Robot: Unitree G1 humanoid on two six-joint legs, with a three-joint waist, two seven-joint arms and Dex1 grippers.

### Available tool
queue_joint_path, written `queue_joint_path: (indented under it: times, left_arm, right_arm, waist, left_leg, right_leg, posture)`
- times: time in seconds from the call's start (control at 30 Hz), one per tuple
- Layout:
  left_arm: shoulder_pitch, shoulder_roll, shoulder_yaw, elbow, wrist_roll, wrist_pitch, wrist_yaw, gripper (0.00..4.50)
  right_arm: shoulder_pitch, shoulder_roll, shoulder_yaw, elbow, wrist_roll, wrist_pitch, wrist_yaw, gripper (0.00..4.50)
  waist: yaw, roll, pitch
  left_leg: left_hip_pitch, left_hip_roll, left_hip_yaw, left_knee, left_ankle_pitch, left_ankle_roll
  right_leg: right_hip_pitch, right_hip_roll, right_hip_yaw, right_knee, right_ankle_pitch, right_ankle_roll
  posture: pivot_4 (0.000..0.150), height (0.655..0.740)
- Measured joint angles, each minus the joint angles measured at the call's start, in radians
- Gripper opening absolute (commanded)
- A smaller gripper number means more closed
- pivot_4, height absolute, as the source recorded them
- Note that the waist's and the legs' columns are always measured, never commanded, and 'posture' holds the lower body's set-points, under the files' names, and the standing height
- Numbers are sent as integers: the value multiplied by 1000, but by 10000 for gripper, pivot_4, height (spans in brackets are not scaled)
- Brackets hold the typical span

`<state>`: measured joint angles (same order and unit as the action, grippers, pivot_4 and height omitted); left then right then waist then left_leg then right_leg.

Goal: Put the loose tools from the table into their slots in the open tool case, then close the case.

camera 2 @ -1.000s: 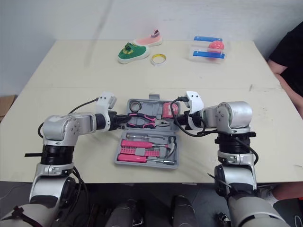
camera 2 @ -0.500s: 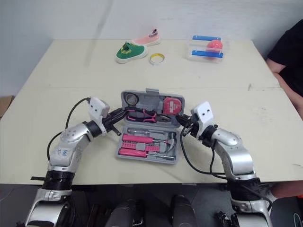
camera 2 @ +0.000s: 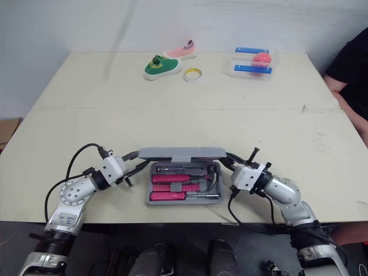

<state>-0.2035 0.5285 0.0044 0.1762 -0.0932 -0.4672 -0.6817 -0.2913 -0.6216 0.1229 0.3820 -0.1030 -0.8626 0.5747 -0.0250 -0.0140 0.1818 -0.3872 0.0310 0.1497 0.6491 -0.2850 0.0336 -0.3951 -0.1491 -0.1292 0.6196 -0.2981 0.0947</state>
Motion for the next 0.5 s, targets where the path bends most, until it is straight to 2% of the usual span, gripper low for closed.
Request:
queue_joint_path:
  times: [0.07,0.1,0.13,0.17,0.2,0.3,0.4,0.5]
  left_arm:
    - [14,25,13,0,0,-11,-13,31559]
    - [30,50,21,3,1,-24,-22,36571]
    - [32,58,21,7,2,-26,-26,40544]
    - [36,67,32,19,0,-33,-29,43794]
    - [41,76,38,24,-2,-35,-31,45000]
    - [120,151,118,38,-75,21,-67,45000]
    - [185,222,233,68,-176,125,-116,45000]
    - [174,219,248,15,-232,197,-135,37563]
  right_arm:
    - [20,-46,6,28,-33,-29,13,21000]
    - [30,-65,-2,40,-62,-65,0,27343]
    - [35,-76,0,47,-79,-76,1,30797]
    - [41,-84,-4,57,-97,-94,-12,34362]
    - [41,-89,-8,57,-101,-101,-21,40239]
    - [73,-168,-20,48,-26,-73,27,40239]
    - [162,-248,-60,10,180,76,156,40239]
    - [203,-254,-59,-90,326,231,261,32977]
  waist:
    - [0,0,0]
    - [-2,0,0]
    - [-3,0,0]
    - [-5,0,0]
    - [-6,0,0]
    - [-8,0,0]
    - [1,-1,1]
    - [15,0,1]
  left_leg:
    - [0,0,-1,0,-1,0]
    - [0,0,-1,0,-1,0]
    - [0,0,-1,0,-1,0]
    - [0,1,-1,0,-1,-1]
    - [0,1,-1,0,-1,-1]
    - [0,2,-1,-1,-2,-2]
    - [0,3,-5,1,-2,-1]
    - [0,2,-6,3,-5,3]
  right_leg:
    - [1,0,0,-1,0,0]
    - [1,0,0,-1,0,0]
    - [1,0,0,-1,0,0]
    - [0,0,0,-1,0,0]
    - [0,0,0,-1,0,0]
    - [0,1,1,0,-2,-2]
    - [3,0,0,-2,-2,-3]
    - [4,-2,2,-2,-1,-2]
  posture:
    - [1500,7400]
    - [1500,7400]
    - [1500,7400]
    - [1500,7400]
    - [1500,7400]
    - [1500,7400]
    - [1500,7400]
    - [1500,7400]
